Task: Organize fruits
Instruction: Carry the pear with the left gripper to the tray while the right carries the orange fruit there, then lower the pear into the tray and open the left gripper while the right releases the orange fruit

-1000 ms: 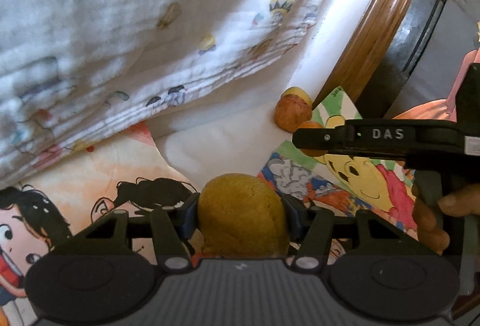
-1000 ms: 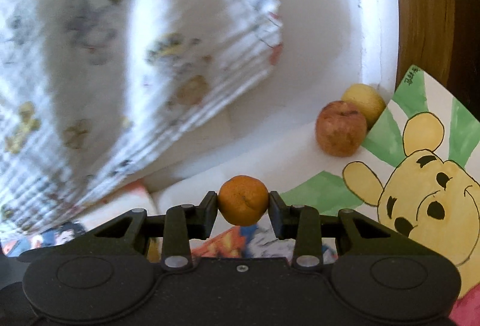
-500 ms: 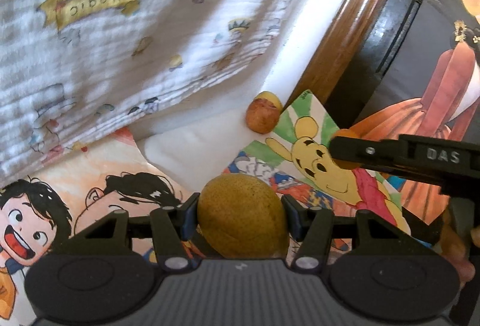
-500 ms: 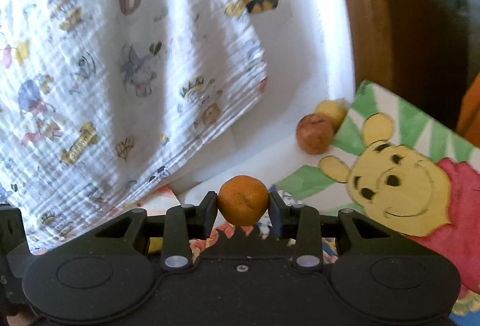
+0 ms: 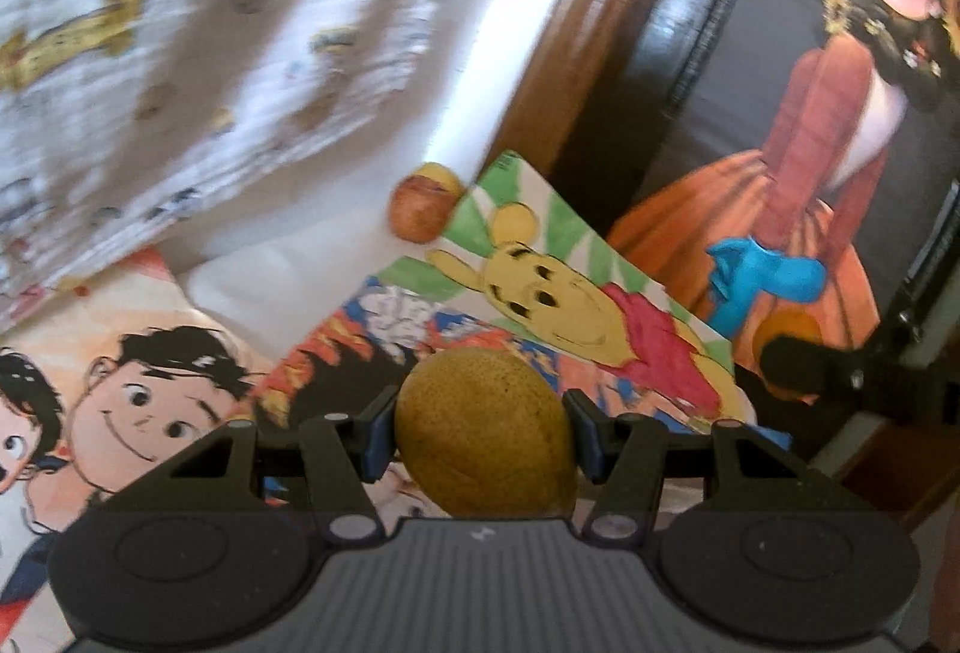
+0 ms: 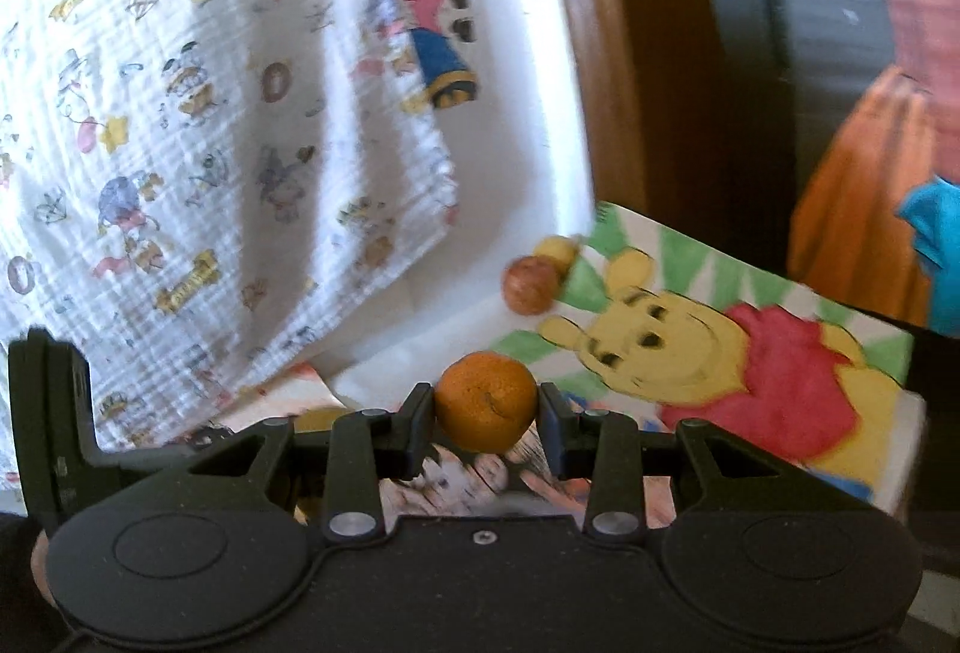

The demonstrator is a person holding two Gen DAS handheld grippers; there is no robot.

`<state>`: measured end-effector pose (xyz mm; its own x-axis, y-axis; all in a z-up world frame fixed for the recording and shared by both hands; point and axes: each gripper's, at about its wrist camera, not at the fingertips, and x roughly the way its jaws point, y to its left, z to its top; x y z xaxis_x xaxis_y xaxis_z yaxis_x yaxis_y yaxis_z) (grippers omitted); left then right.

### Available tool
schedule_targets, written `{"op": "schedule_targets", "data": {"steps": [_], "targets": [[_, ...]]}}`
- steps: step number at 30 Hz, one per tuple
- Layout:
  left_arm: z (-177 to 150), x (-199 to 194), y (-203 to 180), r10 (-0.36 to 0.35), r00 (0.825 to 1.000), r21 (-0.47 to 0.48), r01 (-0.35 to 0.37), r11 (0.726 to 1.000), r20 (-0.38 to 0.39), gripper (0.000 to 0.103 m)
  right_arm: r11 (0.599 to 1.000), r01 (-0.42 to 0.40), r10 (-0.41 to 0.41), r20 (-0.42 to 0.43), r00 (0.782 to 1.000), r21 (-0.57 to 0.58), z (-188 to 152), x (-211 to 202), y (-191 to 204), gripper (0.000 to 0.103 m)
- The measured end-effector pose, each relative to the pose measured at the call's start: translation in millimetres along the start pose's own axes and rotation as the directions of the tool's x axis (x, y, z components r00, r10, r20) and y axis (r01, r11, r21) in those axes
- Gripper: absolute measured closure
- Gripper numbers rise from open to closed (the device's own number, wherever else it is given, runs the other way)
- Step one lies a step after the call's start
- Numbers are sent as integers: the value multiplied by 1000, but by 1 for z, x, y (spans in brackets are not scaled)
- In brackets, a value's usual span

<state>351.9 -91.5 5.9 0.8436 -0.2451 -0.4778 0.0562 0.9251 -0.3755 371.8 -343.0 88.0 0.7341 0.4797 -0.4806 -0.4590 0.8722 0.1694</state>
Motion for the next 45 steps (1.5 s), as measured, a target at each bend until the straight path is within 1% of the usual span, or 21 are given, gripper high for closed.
{"op": "schedule_targets", "data": {"steps": [6,11,17,19,23,31,40,45], "targets": [[-8,6,-21,-71,996,77,76,994,-61,42,993,37,-33,-32,999,115,-35,-22,-22,64],[-16,13,-30,-117,985,130,134,982,-130,42,985,84,-77,-55,996,151,-63,-29,-28,64],[-23,24,-40,-141,970,199,180,963,-198,42,981,146,-135,-90,987,130,-88,-34,-25,64],[-25,27,-42,-135,967,212,181,961,-215,42,978,163,-149,-109,983,127,-95,-35,-25,64],[-28,34,-45,-118,962,231,176,957,-245,42,976,170,-150,-145,978,137,-109,-34,-26,64],[-29,36,-50,-123,955,281,200,939,-269,42,969,182,-152,-173,973,168,-120,-34,-25,64],[-32,35,-55,-140,950,322,230,919,-278,42,965,191,-156,-195,968,177,-123,-32,-25,64],[-37,35,-58,-150,946,356,251,900,-287,42,965,194,-157,-206,966,174,-124,-31,-25,64]]}}
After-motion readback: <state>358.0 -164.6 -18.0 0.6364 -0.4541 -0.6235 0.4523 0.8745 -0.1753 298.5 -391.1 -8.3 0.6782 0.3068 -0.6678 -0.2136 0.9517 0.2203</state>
